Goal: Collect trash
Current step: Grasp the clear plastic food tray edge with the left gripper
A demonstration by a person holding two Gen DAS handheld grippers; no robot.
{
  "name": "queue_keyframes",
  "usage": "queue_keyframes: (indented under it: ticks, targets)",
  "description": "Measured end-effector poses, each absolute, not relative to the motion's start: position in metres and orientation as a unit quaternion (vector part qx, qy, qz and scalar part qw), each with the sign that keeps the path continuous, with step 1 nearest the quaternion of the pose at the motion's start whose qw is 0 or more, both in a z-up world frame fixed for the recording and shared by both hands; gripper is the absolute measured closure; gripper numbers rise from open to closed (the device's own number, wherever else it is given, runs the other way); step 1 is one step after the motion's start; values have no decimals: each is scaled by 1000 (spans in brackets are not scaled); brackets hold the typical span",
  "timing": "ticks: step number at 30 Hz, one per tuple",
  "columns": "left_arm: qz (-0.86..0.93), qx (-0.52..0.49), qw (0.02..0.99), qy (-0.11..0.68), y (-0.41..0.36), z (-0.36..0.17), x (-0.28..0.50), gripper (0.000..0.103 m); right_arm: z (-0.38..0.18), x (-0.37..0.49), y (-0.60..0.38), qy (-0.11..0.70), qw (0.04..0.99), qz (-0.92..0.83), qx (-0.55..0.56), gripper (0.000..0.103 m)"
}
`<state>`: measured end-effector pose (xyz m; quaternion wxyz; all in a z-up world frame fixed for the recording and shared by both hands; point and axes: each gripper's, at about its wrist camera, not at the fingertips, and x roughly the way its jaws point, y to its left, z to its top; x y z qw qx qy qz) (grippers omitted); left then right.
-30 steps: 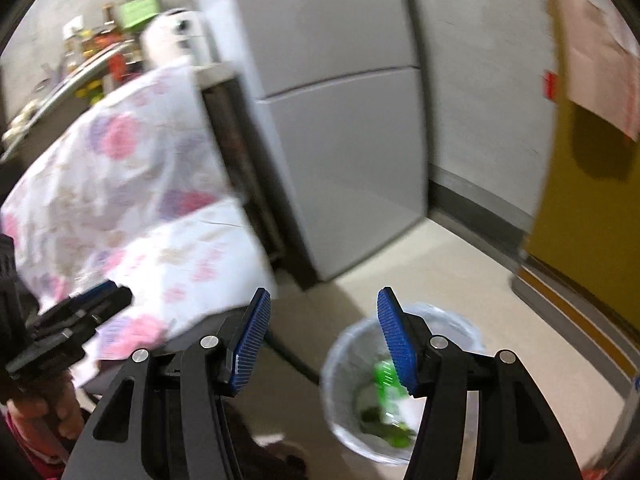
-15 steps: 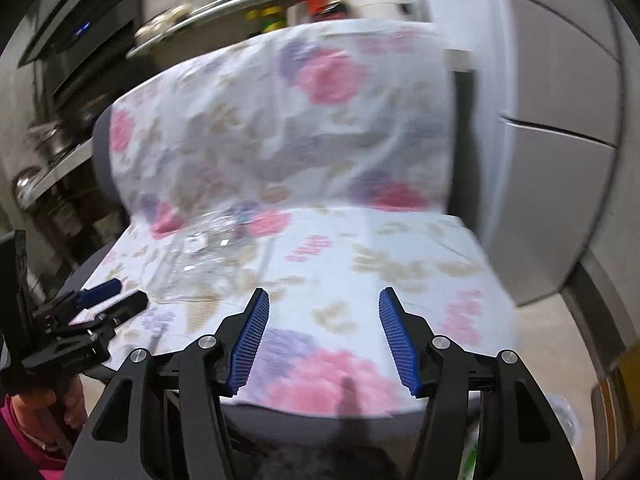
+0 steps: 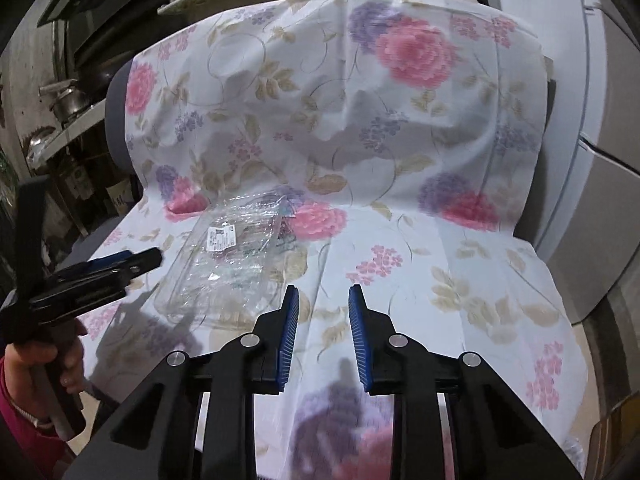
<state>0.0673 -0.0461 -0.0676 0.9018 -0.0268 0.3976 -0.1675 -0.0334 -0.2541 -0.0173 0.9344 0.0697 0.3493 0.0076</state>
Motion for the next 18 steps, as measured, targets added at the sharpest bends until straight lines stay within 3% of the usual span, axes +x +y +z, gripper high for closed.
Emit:
queue_keyframes:
  ticks: [7, 9, 18]
  targets:
    - [-134, -12, 884, 448, -65, -100, 104, 62, -23, -21, -258, 352, 933, 6, 71, 76]
    - [-133, -6, 886, 445, -65, -100, 105, 92, -25, -19, -259, 356, 932, 5, 71, 76]
    - [-160, -84, 915, 361, -17, -56, 83, 98, -15, -5, -246, 356, 932, 20, 59, 75]
